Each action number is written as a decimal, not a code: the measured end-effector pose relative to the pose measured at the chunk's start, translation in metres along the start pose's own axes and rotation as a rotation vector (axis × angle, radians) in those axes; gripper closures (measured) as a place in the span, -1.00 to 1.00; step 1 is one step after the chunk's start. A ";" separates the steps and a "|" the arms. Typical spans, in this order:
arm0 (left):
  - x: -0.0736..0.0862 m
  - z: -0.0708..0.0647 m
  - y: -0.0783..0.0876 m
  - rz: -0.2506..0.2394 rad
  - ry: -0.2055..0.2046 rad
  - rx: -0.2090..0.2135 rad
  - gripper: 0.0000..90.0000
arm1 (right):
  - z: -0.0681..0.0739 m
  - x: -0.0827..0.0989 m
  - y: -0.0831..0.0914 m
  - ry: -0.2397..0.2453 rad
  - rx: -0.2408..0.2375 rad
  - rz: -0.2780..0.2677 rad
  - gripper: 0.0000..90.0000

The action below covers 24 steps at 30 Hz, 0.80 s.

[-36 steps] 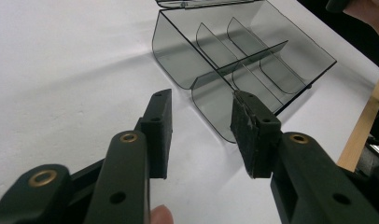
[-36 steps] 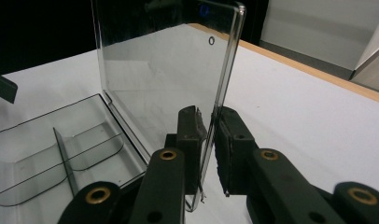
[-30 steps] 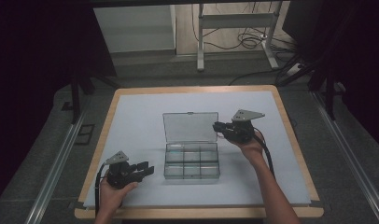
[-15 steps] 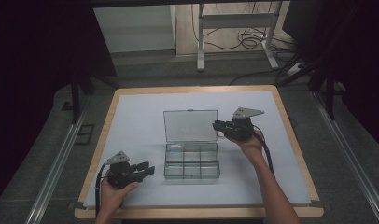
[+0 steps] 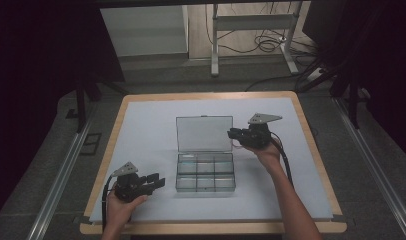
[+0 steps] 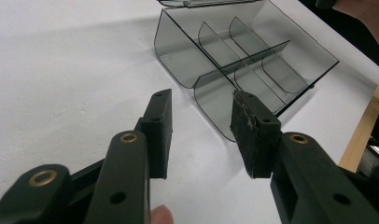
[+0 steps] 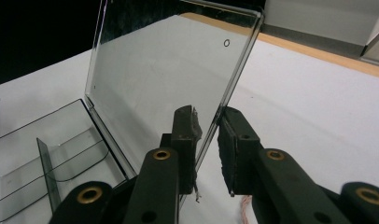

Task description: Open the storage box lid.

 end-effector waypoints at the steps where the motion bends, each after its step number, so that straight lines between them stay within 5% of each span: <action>1: 0.000 0.000 0.000 0.000 0.000 0.000 0.33 | -0.001 0.000 -0.001 -0.003 0.002 0.003 0.66; 13: 0.000 -0.001 -0.001 0.014 -0.012 -0.009 0.27 | -0.014 0.007 -0.009 -0.067 0.000 0.037 0.57; 21: -0.001 -0.003 -0.001 0.016 -0.044 -0.051 0.05 | -0.019 0.020 -0.022 -0.041 0.057 0.140 0.53; 24: -0.001 -0.001 0.000 0.011 -0.042 -0.061 -0.01 | -0.019 0.019 -0.020 -0.050 0.059 0.124 0.50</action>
Point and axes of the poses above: each handheld gripper's, and its own axes: y roughly backward along the jaws, x roughly out of its underside, z roughly to its left, the point moved 3 cm from there along -y, roughly forward along the jaws, and after that the axes turned 4 degrees about -z, right-handed, at the moved point
